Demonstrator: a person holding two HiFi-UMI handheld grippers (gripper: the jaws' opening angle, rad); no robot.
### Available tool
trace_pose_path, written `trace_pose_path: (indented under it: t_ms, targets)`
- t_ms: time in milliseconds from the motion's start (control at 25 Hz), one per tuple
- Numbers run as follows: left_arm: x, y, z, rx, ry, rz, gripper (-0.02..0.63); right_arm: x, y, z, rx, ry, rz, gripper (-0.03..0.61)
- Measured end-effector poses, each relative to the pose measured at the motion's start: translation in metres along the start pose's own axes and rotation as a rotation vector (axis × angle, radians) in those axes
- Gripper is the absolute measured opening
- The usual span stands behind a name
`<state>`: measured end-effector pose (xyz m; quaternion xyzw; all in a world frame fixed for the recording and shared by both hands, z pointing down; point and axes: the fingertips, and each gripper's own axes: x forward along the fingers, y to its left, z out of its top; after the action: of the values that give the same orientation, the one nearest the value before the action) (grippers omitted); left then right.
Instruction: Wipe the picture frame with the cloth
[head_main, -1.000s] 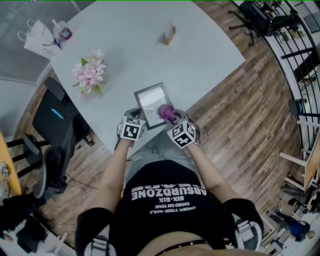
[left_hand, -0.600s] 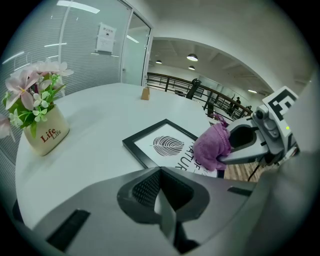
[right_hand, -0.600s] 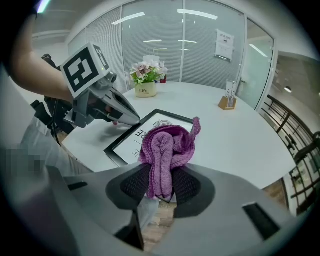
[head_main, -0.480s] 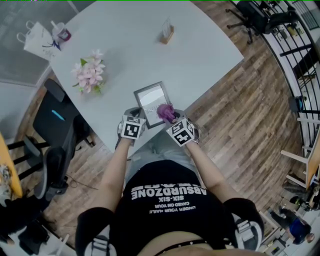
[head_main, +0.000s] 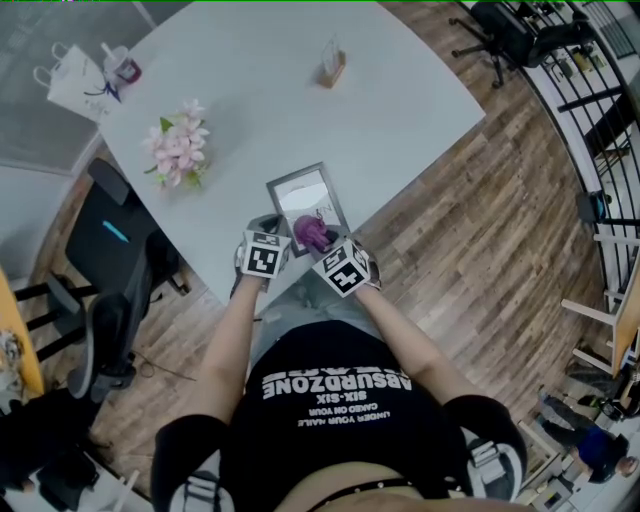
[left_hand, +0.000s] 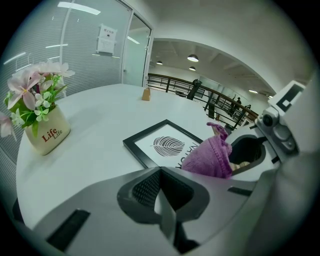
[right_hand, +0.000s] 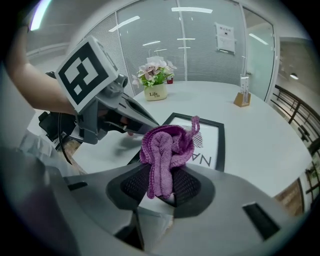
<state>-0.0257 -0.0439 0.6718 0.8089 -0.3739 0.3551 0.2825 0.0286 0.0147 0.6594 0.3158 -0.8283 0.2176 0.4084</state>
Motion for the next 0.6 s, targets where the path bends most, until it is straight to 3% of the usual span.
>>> trace_pose_path:
  t_ms: [600]
  targets:
    - [-0.0002,0.0001,-0.0001,-0.008,-0.005,0.001,0.015,0.0063,0.0085,-0.0007,-0.068,0.001,-0.018,0.13]
